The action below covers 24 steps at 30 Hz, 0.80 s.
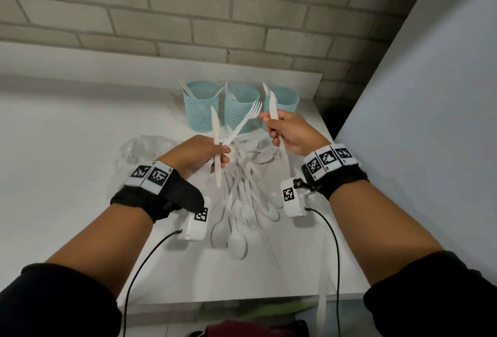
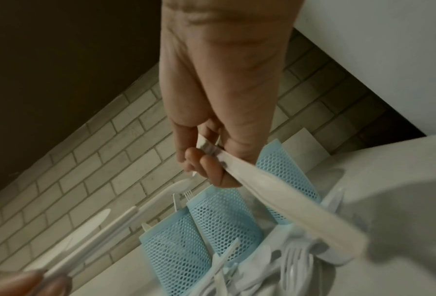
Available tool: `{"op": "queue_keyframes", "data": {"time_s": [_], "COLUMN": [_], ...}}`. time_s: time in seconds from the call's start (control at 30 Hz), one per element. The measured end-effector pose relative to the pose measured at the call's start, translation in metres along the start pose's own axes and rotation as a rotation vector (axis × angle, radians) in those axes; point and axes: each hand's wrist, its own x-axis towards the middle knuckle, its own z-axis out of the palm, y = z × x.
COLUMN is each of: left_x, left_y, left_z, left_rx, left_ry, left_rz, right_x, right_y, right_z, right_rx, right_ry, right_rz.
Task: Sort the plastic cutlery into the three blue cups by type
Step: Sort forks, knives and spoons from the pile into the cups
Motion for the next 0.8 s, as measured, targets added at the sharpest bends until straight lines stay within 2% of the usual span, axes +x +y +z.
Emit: {"op": "queue_keyframes", "data": {"time_s": [0.27, 0.37, 0.5, 0.57, 0.7, 0.8], "left_x": [0.003, 0.005, 0.008, 0.01, 0.013, 0.015], "left_y": [-0.004, -0.006, -0.009, -0.011, -0.014, -0.015], "left_z": [0.011, 0.013, 0.015, 0.017, 0.025, 0.033], "left_rx": [0.011, 0.017, 0.033, 0.044, 0.072, 0.078], "left_ry": [-0.051, -0.053, -0.059, -0.068, -0.093, -0.132], "left_rz": [0.005, -0.012, -0.023, -0.031, -0.023, -0.024], "right_x": [-0.01, -0.021, -0.041, -0.051, -0.065, -0.079], "right_y": [0.006, 0.001, 0.0, 0.006, 0.026, 0.038], "right_z": [-0.023, -0.032, -0.041, -0.046, -0.057, -0.06], "right_rx": [-0.281, -0.592, -1.102, -1.269, -1.435, -1.465], "right_ry": [-0.011, -0.082, -0.285, -0.31, -0.333, -0.388], "right_rz": [0.144, 0.221, 0.35, 0.422, 0.572, 0.677]}}
